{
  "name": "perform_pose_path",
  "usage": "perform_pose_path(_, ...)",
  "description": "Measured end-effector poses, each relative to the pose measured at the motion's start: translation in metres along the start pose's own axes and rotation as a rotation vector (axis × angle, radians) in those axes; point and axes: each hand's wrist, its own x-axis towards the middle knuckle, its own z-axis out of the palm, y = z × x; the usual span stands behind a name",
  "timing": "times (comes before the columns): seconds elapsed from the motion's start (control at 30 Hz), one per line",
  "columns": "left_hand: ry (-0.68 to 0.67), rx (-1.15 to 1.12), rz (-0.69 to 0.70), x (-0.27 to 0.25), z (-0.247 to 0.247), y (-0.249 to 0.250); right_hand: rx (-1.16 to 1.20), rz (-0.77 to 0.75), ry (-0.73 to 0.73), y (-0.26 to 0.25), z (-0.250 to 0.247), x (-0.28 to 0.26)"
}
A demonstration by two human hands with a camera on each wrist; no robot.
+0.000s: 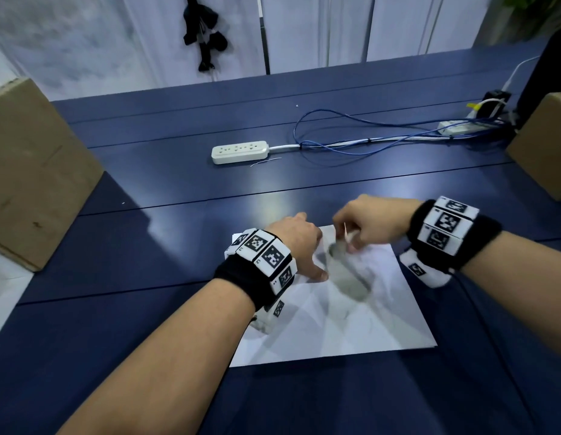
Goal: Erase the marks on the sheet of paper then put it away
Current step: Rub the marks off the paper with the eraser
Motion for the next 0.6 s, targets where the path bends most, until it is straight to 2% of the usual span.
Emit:
perform_pose_path(0.07, 0.006, -0.011, 0.0, -0.002, 0.001, -0.001, 0.02, 0.08, 0.164, 0.006, -0.006, 0.011)
perform_pose_path(0.13, 0.011, -0.011, -0.004, -0.002, 0.001, -0.001, 0.028, 0.07, 0.186, 0.008, -0.007, 0.011)
perform_pose_path(0.2, 0.007, -0.01, -0.007, -0.001, 0.001, -0.001, 0.015, 0.001, 0.072, 0.003, -0.003, 0.0)
perform_pose_path(0.27, 0.005, -0.012, -0.011, 0.0, 0.002, -0.002, 0.035, -0.052, -0.102, -0.004, 0.004, -0.012)
perform_pose_path(0.33, 0.006, -0.006, -0.01, 0.001, 0.002, -0.002, 0.036, -0.057, -0.158, -0.004, 0.005, -0.013)
perform_pose_path(0.5, 0.005, 0.002, 0.002, -0.002, 0.002, -0.001, -0.026, 0.08, 0.17, 0.009, -0.006, 0.01)
perform_pose_path(0.53, 0.004, 0.003, 0.001, -0.003, 0.002, -0.002, -0.021, 0.073, 0.178, 0.01, -0.005, 0.009)
perform_pose_path(0.6, 0.004, -0.006, -0.001, -0.002, 0.003, -0.003, 0.001, 0.02, 0.057, 0.007, -0.002, -0.002)
